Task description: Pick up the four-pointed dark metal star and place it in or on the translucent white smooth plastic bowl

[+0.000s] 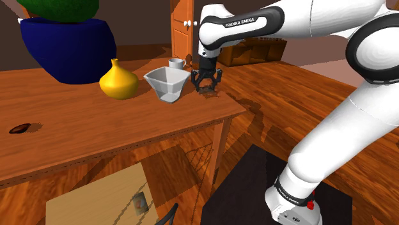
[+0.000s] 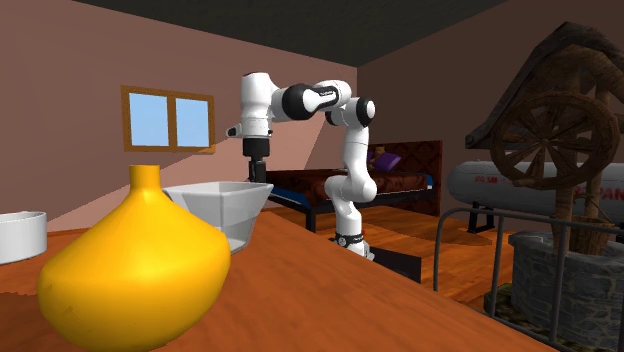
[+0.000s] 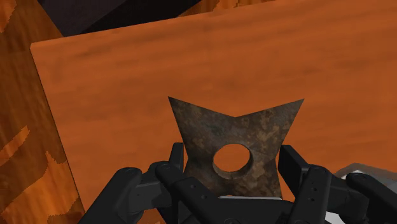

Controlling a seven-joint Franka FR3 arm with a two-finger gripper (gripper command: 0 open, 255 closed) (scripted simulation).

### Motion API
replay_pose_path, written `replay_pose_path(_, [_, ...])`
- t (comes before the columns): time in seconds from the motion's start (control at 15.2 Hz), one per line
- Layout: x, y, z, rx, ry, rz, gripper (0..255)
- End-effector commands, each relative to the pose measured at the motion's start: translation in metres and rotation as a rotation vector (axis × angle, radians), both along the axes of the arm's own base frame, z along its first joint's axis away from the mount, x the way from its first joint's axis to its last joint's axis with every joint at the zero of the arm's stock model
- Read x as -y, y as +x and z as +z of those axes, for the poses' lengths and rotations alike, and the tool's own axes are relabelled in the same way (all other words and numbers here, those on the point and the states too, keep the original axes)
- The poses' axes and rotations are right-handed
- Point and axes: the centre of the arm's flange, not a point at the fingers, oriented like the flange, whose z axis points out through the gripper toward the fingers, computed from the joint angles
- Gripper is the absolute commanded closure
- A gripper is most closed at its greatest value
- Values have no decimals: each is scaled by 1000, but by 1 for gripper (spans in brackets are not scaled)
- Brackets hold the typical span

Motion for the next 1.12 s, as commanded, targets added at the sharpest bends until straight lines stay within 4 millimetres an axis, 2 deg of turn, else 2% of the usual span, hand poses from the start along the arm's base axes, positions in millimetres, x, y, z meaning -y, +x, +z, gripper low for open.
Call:
replay_pose_path(0.0, [0,0,10,-1,0,0,255])
replay_pose_path(1.06, [0,0,94,-1,0,0,255])
